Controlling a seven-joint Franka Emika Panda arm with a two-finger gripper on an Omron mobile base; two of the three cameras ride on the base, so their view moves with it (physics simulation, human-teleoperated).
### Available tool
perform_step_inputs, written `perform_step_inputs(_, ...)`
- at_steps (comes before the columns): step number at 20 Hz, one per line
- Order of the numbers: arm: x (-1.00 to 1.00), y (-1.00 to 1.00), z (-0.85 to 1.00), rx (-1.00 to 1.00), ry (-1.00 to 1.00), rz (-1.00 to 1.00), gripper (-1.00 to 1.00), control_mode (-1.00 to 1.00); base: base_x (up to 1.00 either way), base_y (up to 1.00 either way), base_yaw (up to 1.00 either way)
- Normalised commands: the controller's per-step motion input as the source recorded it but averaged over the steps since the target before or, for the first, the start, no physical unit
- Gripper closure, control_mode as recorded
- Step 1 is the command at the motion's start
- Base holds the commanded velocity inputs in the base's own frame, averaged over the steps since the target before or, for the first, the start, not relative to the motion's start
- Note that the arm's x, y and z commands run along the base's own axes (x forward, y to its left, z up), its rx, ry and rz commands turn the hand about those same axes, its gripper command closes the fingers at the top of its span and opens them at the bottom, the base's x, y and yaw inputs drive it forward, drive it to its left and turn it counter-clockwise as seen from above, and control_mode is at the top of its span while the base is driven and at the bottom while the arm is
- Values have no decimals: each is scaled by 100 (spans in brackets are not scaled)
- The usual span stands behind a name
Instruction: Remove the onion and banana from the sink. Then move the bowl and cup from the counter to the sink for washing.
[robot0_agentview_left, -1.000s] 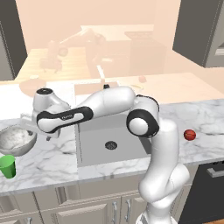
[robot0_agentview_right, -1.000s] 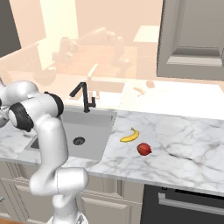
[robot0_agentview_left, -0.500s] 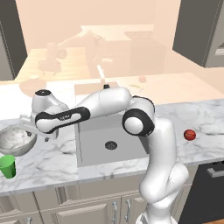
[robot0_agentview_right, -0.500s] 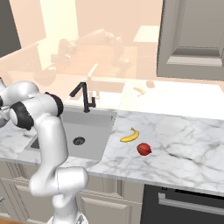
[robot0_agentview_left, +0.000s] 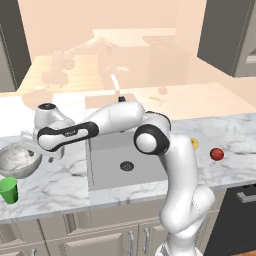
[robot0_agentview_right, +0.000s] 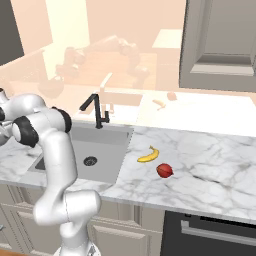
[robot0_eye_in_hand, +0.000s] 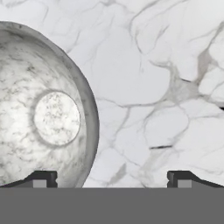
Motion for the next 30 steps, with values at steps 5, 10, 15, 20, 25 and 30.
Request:
perform_step_inputs(5, 14, 14, -5, -1, 0, -1, -100, -100, 0, 0, 0)
perform_step_inputs(10, 11, 10, -10, -5, 1, -3, -100, -100, 0, 0, 0)
perform_step_inputs(15, 12, 15, -10, -4, 0, -5, -100, -100, 0, 0, 0)
perform_step_inputs(20, 14, 15, -6, -2, 0, -4, -100, -100, 0, 0, 0)
perform_step_inputs(25, 13, 13, -6, -3, 0, -4, -100, -100, 0, 0, 0)
perform_step_inputs(30, 3, 3, -10, -5, 1, -6, -100, -100, 0, 0, 0)
